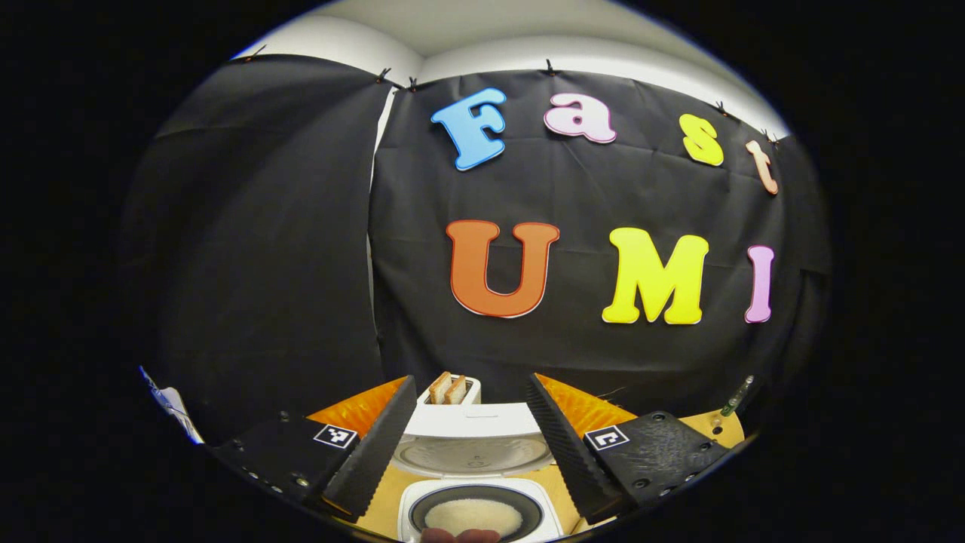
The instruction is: Close the left gripper, press the button to open the rice cooker; take a wooden spoon from the chopstick holder with the right hand, scoop a spoonful of rice and pour it into the rice cooker, then put the wooden spoon back into the chopstick holder.
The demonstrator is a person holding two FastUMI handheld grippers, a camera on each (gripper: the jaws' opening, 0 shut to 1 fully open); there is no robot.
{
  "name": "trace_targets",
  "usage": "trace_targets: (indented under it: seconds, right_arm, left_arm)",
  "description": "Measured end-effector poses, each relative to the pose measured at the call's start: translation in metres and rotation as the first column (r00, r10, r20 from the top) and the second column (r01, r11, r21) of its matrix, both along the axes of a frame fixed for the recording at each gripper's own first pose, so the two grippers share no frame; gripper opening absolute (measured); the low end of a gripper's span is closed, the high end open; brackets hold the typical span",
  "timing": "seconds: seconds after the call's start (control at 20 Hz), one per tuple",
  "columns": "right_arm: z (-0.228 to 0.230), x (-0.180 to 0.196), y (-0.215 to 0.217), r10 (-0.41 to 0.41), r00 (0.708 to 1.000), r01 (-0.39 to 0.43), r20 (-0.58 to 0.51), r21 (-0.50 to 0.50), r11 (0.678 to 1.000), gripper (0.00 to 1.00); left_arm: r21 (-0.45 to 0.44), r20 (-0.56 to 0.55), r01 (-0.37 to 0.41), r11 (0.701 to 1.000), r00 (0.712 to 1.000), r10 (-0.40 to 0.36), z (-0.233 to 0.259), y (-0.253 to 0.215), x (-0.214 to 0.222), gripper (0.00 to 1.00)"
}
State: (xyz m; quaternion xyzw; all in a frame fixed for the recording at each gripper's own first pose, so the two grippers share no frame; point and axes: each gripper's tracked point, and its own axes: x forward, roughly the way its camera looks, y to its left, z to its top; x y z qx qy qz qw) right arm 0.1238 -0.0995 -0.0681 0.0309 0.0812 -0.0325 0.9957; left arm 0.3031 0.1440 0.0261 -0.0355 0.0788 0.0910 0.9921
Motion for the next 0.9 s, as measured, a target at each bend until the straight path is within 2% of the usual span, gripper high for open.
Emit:
trace_targets:
  seconds: [0.2,0.3,0.4,0.65,0.9]
  right_arm:
    - [-0.019,-0.019,-0.015,-0.052,0.997,0.052,-0.053,-0.003,0.999,0.96]
    - [-0.019,-0.023,-0.024,-0.077,0.995,0.077,-0.065,0.006,0.997,1.00]
    - [-0.021,-0.022,-0.025,-0.083,0.994,0.085,-0.074,0.020,0.996,0.99]
    - [-0.014,-0.013,-0.005,-0.042,0.998,0.044,-0.056,0.044,0.998,0.98]
    - [-0.030,-0.011,0.030,0.052,0.996,-0.046,-0.072,0.079,0.996,0.98]
  left_arm:
    - [-0.036,-0.088,-0.018,0.999,0.996,0.015,-0.024,0.017,0.029,0.94]
    - [-0.061,-0.133,-0.013,0.998,0.991,0.005,-0.035,0.018,0.035,0.94]
    - [-0.073,-0.160,-0.003,0.997,0.987,-0.009,-0.042,0.018,0.037,0.94]
    - [-0.105,-0.248,0.019,0.994,0.968,-0.045,-0.056,0.008,0.031,0.96]
    - [-0.130,-0.348,0.044,0.991,0.933,-0.087,-0.071,-0.014,-0.014,0.97]
